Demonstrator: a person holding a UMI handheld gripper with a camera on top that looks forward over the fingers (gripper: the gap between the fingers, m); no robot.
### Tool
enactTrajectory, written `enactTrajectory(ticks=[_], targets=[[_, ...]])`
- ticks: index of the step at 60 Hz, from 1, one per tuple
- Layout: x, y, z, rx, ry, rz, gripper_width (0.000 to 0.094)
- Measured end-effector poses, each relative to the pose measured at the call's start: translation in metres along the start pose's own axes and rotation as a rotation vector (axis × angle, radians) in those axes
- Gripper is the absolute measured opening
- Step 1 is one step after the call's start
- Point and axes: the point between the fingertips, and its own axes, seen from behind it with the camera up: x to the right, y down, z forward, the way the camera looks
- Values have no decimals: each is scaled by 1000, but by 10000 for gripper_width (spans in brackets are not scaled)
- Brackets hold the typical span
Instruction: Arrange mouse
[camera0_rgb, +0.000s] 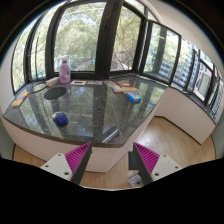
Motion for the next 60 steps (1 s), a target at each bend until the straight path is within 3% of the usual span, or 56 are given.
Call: enactTrajectory(ticks=[9,25,44,60], targets=[[-80,32,-1,-33,-61,20,846],[-189,20,54,-24,-130,-5,847],[-250,-25,175,-6,-155,-46,849],[-263,-58,230,-16,-175,-11,847]])
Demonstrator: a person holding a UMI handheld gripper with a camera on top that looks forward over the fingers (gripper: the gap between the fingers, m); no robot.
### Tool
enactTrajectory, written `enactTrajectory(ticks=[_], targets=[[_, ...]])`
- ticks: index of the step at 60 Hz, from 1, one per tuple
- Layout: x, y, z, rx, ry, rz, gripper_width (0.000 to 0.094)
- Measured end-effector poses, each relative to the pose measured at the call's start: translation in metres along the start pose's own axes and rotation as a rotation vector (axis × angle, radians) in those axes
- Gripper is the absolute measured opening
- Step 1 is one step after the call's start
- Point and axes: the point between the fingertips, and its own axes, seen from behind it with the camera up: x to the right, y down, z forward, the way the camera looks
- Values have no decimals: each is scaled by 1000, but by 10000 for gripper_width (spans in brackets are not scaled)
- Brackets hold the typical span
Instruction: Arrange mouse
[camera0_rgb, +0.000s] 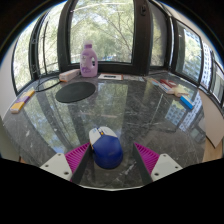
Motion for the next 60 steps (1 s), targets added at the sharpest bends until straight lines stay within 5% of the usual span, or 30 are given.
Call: enactTrajectory(ticks=[8,16,26,45,60], targets=[[5,-13,19,6,13,41,791],[0,-20,27,19,18,44,508],[7,-23,26,45,90,47,422],[4,-37,2,53,274,170,375],[40,-157,-46,220,434,190,376]])
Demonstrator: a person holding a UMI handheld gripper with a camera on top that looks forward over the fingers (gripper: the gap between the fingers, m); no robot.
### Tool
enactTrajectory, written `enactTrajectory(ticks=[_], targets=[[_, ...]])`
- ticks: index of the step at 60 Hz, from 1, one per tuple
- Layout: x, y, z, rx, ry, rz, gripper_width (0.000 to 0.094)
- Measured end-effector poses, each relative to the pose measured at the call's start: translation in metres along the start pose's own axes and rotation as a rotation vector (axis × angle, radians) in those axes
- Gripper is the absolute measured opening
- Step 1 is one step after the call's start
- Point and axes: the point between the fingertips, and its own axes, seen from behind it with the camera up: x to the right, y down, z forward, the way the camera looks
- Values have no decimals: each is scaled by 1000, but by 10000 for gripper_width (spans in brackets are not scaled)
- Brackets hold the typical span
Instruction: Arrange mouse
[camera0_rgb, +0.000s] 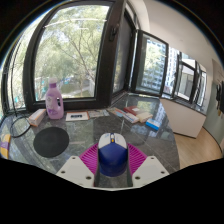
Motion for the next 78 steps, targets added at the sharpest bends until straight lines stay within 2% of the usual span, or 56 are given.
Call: enactTrajectory(ticks=[4,8,13,17,21,25,29,37,45,48,50,55,56,58,63,78], targets=[[-4,-52,6,70,15,3,377],[-28,-101,14,141,-14,15,376],[-78,-143,30,207,-82,5,377],[-127,-157,49,212,-153,-7,375],[-183,-143,70,185,-233,-14,373],[-226,-118,94,110,-301,-35,374],[-269,-72,115,23,-356,-45,377],[-310,10,141,-151,-396,-90,413],[-324,46,145,-232,-430,-106,482],[-326,52,141,-239,-431,-111,521],[-324,52,139,-236,-427,-120,579],[-320,42,127,-206,-421,-144,844],[-319,39,124,-199,-419,-146,869],[-316,34,116,-186,-413,-148,840],[-307,19,91,-163,-401,-150,866],[-276,-21,-15,-67,-349,-119,855]])
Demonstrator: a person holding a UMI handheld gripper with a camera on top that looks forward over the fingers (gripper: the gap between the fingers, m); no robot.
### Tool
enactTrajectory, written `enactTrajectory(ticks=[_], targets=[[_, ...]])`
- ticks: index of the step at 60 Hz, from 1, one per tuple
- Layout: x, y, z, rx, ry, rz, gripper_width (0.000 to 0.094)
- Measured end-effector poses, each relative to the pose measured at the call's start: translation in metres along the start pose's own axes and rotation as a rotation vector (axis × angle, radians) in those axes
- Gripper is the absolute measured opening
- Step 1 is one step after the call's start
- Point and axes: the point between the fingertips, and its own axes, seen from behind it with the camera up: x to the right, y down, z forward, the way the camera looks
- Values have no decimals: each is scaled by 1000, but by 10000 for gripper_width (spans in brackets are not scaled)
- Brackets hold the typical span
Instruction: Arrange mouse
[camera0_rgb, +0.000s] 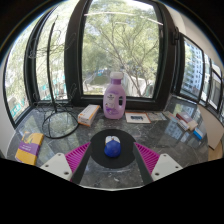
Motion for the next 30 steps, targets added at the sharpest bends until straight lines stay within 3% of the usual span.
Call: enactTrajectory(ticks=[14,30], targets=[[-15,1,-89,47,30,-5,852],[-24,17,-135,57,48,-3,852]])
